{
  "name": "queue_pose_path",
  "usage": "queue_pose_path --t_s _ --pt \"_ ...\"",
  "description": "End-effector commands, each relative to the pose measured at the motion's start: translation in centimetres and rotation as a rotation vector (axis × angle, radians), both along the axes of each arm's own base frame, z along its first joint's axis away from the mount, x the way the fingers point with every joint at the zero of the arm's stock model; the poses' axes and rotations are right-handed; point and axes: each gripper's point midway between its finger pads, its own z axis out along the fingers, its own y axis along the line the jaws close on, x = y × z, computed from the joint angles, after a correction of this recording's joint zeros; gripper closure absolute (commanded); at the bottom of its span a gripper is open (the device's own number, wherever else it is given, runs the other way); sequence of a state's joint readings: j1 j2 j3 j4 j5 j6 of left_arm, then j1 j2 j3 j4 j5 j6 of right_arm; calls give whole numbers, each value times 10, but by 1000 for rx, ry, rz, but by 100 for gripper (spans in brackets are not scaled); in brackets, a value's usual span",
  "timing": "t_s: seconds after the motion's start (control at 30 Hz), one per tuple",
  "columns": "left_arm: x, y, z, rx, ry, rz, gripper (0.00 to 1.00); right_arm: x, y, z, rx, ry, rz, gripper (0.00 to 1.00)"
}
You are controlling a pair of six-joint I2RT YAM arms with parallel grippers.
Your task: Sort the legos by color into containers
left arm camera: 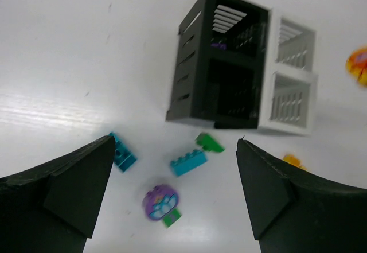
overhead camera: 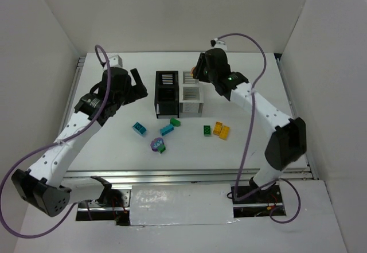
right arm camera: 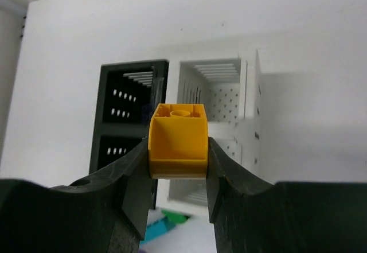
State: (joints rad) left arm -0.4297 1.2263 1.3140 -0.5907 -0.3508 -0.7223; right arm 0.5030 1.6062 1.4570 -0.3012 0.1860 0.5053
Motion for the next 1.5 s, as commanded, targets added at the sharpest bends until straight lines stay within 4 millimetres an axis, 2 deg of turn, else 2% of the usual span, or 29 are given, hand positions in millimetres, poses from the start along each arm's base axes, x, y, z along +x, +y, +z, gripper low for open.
queue_pose_path --t_s 0.0,0.17,0.2,0.27,0.3,0.43,0.5,0.53,0.57,0.6,0.67,0.8,0.83,0.93,1.0,1.03,1.07,1.1,1.13,1.17,1.2,1.23,1.27,1.3,1.33,1.37,1.4,1.43,1.47 --pt "-42 23 26 72 -39 -47 0 36 -16 -5 -137 6 -110 100" --pt "-71 34 -1 155 -9 -117 1 62 -9 -25 -207 41 -112 100" --pt "-79 40 -17 172 -2 -118 0 66 -6 -33 -223 52 -101 100" --pt "-82 43 -27 174 -16 -108 0 72 1 -30 -217 40 -75 100" --pt "-85 45 -39 179 -18 -108 0 74 3 -37 -221 52 -63 99" --pt "-87 48 -43 190 -11 -104 1 80 9 -46 -230 67 -49 94" --pt "-86 46 -46 197 -7 -122 1 81 10 -50 -232 82 -47 86" --pt "-85 45 -47 200 0 -127 1 80 11 -53 -232 88 -42 79" --pt "-85 45 -50 205 12 -130 0 80 13 -53 -229 86 -37 64" --pt "-85 44 -51 208 17 -133 0 79 13 -54 -228 87 -35 58" --pt "-85 45 -52 213 23 -133 1 80 12 -53 -229 81 -39 48" --pt "-86 45 -49 208 6 -134 0 82 13 -48 -227 78 -35 37" --pt "-86 46 -49 209 4 -131 1 82 14 -47 -227 75 -33 20" --pt "-87 48 -48 210 0 -120 0 81 12 -43 -222 76 -48 16" --pt "-87 50 -47 214 2 -111 0 73 8 -25 -203 54 -56 16" --pt "-87 52 -47 216 2 -94 0 64 1 -27 -202 77 -69 16" --pt "-87 54 -46 218 4 -84 0 52 -10 2 -178 37 -98 16" --pt "-88 56 -47 224 8 -73 0 42 -18 8 -170 31 -113 16" --pt "-88 58 -47 221 9 -57 1 26 -28 -14 -175 81 -138 15" --pt "-88 64 -47 233 14 -31 1 14 -39 -14 -175 95 -171 15" --pt "-89 66 -47 235 17 -15 0 -3 -53 -2 -153 87 -210 15" --pt "-90 70 -46 235 23 7 0 -24 -66 -38 -157 175 -264 13" --pt "-89 74 -46 245 22 30 0 -36 -76 -46 -150 194 -300 13" --pt "-90 76 -45 246 20 43 0 -52 -83 -44 -111 190 -317 13" --pt "-91 79 -45 245 21 58 1 -73 -91 -80 -101 267 -349 13" --pt "-91 80 -44 246 19 63 0 -84 -95 -87 -89 283 -355 13" --pt "-91 80 -45 247 22 64 0 -96 -100 -84 -48 272 -376 13" --pt "-91 80 -46 246 24 63 0 -112 -109 -104 -73 309 -389 13" --pt "-91 80 -47 248 27 62 1 -119 -115 -106 -75 310 -402 13"
